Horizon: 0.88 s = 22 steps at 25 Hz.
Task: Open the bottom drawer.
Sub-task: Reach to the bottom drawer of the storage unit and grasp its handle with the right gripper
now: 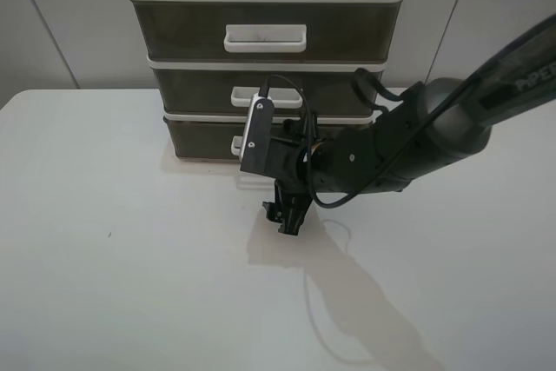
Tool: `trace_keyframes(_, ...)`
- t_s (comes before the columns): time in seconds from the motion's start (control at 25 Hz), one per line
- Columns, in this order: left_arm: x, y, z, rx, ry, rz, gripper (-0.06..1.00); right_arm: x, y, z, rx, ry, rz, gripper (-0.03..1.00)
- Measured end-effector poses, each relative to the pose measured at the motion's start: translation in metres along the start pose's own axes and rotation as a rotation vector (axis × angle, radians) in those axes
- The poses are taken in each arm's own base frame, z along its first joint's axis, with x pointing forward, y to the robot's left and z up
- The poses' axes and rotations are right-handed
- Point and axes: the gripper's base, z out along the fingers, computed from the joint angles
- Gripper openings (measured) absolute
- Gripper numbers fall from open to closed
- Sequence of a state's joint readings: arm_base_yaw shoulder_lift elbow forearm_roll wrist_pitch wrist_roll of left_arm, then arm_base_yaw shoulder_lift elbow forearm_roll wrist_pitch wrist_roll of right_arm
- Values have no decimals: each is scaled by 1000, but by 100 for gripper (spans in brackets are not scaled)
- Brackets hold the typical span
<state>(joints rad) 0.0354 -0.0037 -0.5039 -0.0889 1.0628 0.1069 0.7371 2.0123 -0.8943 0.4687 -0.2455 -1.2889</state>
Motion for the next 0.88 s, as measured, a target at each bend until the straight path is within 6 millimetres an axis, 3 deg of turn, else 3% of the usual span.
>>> trace_keyframes(0.88, 0, 0, 0, 0, 0, 0, 72, 4, 4, 8, 14, 11, -3, 76)
